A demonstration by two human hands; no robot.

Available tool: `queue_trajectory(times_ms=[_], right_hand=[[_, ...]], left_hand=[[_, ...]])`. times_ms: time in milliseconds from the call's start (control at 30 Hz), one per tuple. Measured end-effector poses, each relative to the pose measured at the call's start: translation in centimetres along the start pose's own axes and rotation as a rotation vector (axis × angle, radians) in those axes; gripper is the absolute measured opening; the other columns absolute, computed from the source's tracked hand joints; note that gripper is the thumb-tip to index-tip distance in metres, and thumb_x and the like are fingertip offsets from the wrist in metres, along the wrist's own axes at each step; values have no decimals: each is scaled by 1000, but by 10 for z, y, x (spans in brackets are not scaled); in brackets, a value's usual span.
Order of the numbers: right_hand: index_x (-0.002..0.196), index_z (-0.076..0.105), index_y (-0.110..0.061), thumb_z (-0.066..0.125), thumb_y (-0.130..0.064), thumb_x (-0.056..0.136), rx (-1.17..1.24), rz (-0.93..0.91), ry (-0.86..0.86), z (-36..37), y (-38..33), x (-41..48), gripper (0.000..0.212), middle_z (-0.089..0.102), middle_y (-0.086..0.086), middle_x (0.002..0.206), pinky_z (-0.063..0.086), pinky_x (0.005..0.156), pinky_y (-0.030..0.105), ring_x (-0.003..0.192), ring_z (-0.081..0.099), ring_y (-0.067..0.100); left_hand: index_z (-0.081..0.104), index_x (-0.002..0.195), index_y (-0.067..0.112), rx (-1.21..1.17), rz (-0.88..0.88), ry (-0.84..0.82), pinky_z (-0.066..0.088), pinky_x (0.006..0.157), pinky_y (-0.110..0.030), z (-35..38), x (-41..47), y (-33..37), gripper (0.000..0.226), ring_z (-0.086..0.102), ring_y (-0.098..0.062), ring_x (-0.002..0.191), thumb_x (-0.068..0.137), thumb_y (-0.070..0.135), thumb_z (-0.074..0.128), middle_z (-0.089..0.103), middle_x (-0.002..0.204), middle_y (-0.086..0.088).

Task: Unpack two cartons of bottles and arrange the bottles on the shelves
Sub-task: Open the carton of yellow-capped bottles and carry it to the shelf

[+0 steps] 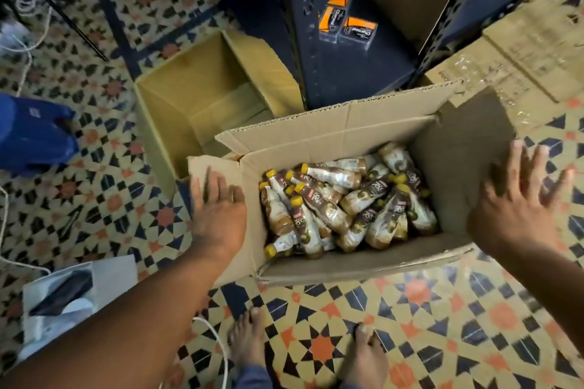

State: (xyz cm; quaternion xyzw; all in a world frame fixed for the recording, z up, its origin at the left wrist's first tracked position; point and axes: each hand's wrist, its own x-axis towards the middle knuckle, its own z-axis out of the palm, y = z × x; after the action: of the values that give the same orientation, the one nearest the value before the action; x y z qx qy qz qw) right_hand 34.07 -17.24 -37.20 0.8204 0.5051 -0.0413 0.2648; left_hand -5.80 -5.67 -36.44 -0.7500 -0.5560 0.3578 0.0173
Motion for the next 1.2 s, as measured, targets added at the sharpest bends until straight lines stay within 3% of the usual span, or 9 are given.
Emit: queue_trajectory(times_ms=[67,133,233,367,500,600,700,967,1200], right_hand=[[164,10,-16,48,-48,94,6,25,-80,7,-3,8,86,-30,18,164,-26,116,60,147,-37,41],[162,-8,-17,47,-56,96,132,34,-206,20,-7,17,95,-22,18,167,-9,123,59,153,-24,38],[160,-15,-16,53,-54,98,385,23,-324,35,-17,26,100,-9,15,170,15,124,52,157,1,36],[160,-5,-10,53,-39,101,522,95,-337,50,-36,32,87,20,18,165,40,107,52,139,42,45],[144,21,-12,52,-15,98,578,176,-247,61,-38,38,56,52,30,134,47,87,53,113,58,50],[127,28,-16,50,-9,96,627,192,-244,65,-33,42,39,59,34,111,41,77,47,98,59,50],[119,27,-23,49,-11,94,650,179,-220,65,-32,37,35,56,31,97,44,75,49,86,53,45],[133,40,-19,57,-11,99,780,269,-245,84,-16,-19,39,48,11,79,50,72,49,78,52,37],[131,31,-28,53,-20,97,752,389,-270,111,-14,-58,41,65,30,95,53,74,53,82,61,48]], left_hand=[[12,156,18,-123,-49,-74,5,121,-60,15,3,1,70,2,-45,151,95,26,47,9,163,-25],[2,155,22,-341,-96,-135,29,116,-53,28,8,6,87,16,-44,147,92,45,57,13,161,-22],[-17,157,23,-464,-146,-180,42,106,-54,44,17,25,102,4,-50,150,93,55,57,-9,165,-20],[-21,156,23,-526,-218,-45,46,102,-57,63,23,48,106,-4,-54,148,93,45,62,-17,166,-13],[-4,159,13,-581,-313,78,42,109,-51,85,11,48,109,0,-42,152,87,36,74,-4,166,-18],[12,157,16,-540,-364,150,38,105,-57,94,10,43,106,18,-46,143,79,42,80,12,160,-21],[9,155,31,-580,-447,131,37,99,-61,96,15,45,108,21,-50,136,75,45,82,10,158,-22],[3,156,32,-644,-411,110,37,104,-60,90,11,55,94,24,-46,137,89,21,68,7,163,-20],[7,159,23,-647,-333,135,37,111,-55,89,1,64,89,21,-44,142,91,16,64,9,165,-18]])
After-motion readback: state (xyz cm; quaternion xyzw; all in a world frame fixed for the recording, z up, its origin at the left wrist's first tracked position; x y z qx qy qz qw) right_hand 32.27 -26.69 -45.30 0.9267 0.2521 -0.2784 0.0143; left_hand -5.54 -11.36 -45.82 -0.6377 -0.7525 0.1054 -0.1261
